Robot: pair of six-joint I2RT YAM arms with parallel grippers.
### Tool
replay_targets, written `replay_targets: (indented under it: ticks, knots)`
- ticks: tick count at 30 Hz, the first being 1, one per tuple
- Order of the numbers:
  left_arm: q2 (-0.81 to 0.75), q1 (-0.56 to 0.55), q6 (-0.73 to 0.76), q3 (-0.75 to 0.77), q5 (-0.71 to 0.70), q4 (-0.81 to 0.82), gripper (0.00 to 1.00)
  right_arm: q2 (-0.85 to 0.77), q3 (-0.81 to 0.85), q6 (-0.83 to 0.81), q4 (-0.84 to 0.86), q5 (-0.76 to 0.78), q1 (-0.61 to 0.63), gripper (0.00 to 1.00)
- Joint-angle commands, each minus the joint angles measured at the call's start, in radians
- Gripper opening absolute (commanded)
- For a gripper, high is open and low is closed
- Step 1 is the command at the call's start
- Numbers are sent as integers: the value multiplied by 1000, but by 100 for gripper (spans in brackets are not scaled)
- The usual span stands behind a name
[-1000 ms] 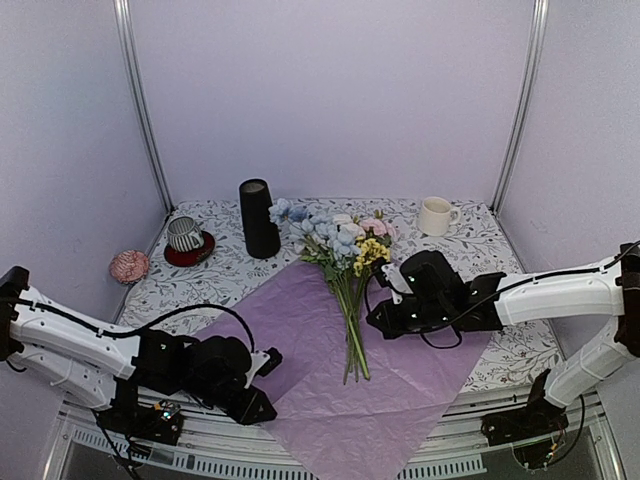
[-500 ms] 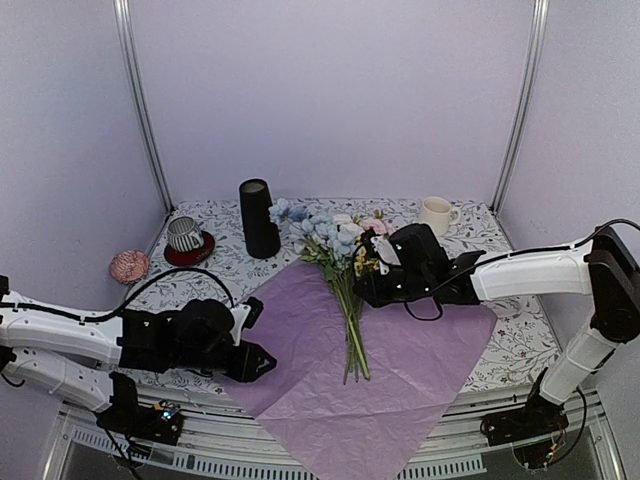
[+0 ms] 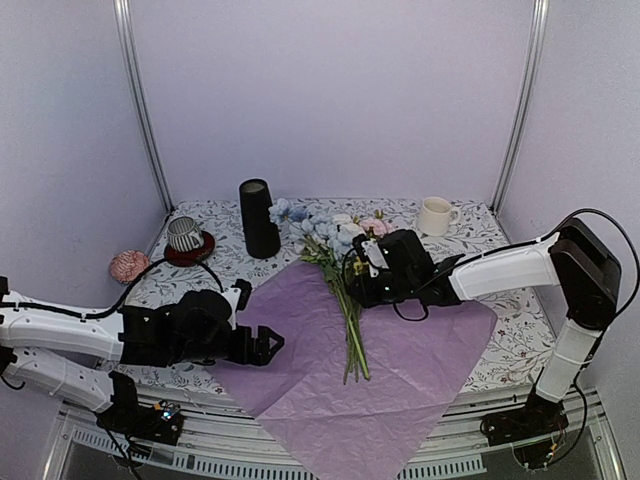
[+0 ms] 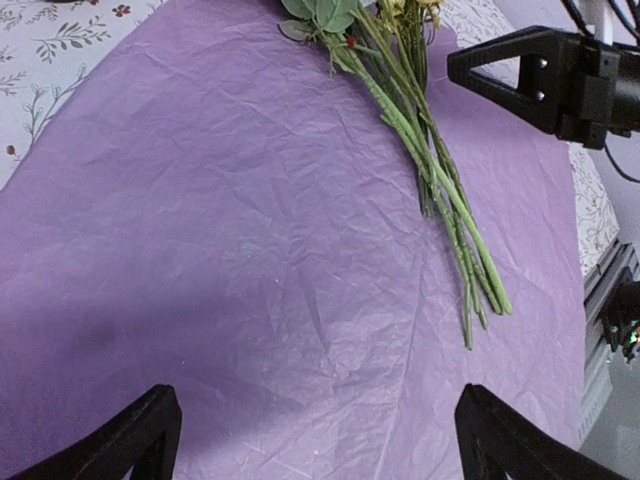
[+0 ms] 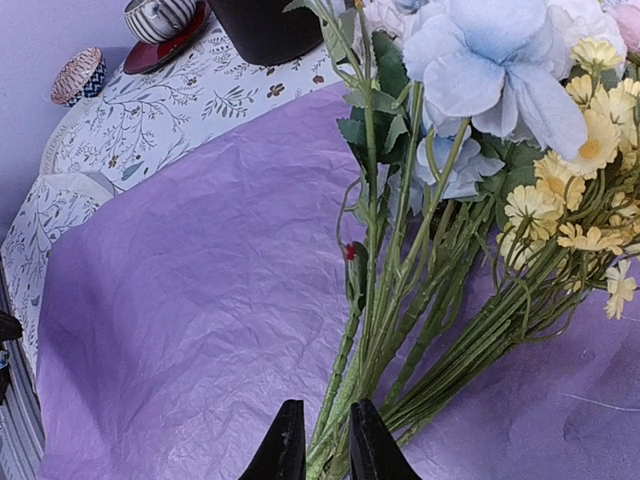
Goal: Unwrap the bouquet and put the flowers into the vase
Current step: Pick up the fake flower from the flattened wrapping paper.
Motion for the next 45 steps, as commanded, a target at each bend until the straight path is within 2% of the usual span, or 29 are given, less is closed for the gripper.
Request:
replay_targets:
  ticks: [1, 8, 10, 17, 21, 22, 25, 38, 45]
  knots:
    - [20, 19, -25, 28, -43, 41, 98, 36, -22, -6, 42, -24, -2, 18]
    - [39, 19, -31, 29, -26, 91, 98, 89, 6, 4, 10, -11, -2, 18]
    - [39, 19, -32, 21, -15, 115, 98, 103, 14, 8, 3, -12, -2, 22]
    - [39, 20, -5, 23, 4, 131, 98, 135, 39, 17, -27, -12, -2, 24]
    - [39, 20, 1, 29, 4, 123, 98, 122, 35, 16, -22, -28, -2, 20]
    - [39, 19, 0, 30, 3, 122, 98, 117, 33, 15, -20, -28, -2, 13]
    - [39, 20, 7, 36, 1, 123, 98, 86, 11, 13, 0, -23, -2, 6]
    - [41, 20, 43, 50, 7, 178, 98, -108, -140, -16, 171, -37, -2, 4]
    - [39, 19, 66, 31, 56, 274, 96, -215, -235, -42, 292, -74, -2, 3]
